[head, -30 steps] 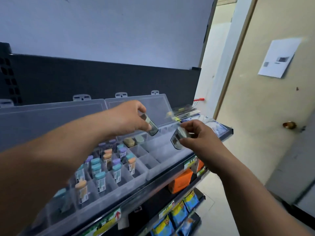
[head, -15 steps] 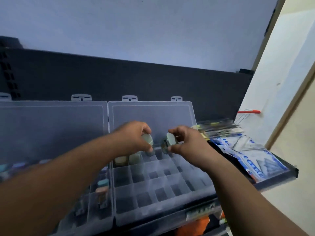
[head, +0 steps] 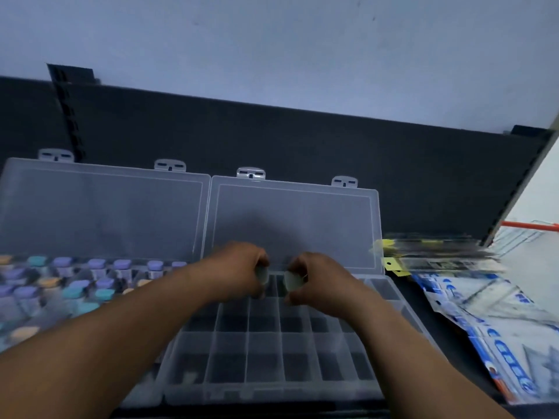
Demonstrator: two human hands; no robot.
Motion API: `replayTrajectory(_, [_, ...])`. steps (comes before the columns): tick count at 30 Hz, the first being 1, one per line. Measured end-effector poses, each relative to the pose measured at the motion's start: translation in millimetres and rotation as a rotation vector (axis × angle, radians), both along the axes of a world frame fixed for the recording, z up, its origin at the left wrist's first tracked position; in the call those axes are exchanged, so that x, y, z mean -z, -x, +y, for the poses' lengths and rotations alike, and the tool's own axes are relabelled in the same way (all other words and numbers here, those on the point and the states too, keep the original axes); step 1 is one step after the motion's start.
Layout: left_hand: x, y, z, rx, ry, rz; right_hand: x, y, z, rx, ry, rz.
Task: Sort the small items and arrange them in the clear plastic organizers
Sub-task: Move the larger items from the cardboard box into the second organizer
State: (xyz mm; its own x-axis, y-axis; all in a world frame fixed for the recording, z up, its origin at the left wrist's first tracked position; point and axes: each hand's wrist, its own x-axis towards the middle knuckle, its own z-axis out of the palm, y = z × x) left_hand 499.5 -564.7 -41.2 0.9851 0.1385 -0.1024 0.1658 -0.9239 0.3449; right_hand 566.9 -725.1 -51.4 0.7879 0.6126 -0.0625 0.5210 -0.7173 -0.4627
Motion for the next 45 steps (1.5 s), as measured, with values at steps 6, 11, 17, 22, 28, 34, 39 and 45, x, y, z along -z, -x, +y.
replayTrajectory(6, [-0.2, 0.8, -6.2, -0.004, -0.059, 0.03, -0.1, -2.4, 3.3, -0.034, 0.064, -0.041])
replayTrajectory(11, [0.8, 6.5, -5.6, -0.04, -0.056, -0.008, -1.8, -0.3, -0.5, -0.037, 0.068, -0.035])
replayTrajectory(17, [-3.9, 25.6, -0.4, -0.093, -0.091, -0.143, -14.7, 12.1, 5.2, -0.056, 0.02, -0.166])
replayTrajectory(22, [-16.6, 64.0, 11.9, -0.11, -0.214, -0.272, -24.6, 44.5, 28.0, -0.124, 0.015, -0.291])
replayTrajectory(28, [-27.6, 135.8, 59.5, -0.241, -0.434, -0.353, -37.7, 98.9, 83.6, -0.222, 0.034, -0.379])
replayTrajectory(34, [-34.5, 252.0, 136.2, -0.409, -0.458, -0.317, -46.5, 191.2, 170.4, -0.361, -0.03, -0.402])
replayTrajectory(39, [-39.2, 362.2, 198.5, -0.518, -0.504, -0.306, -46.4, 287.8, 247.5, -0.502, -0.076, -0.412])
replayTrajectory(45, [-39.8, 476.4, 258.8, -0.631, -0.513, -0.258, -41.3, 384.4, 323.4, -0.601, -0.076, -0.414])
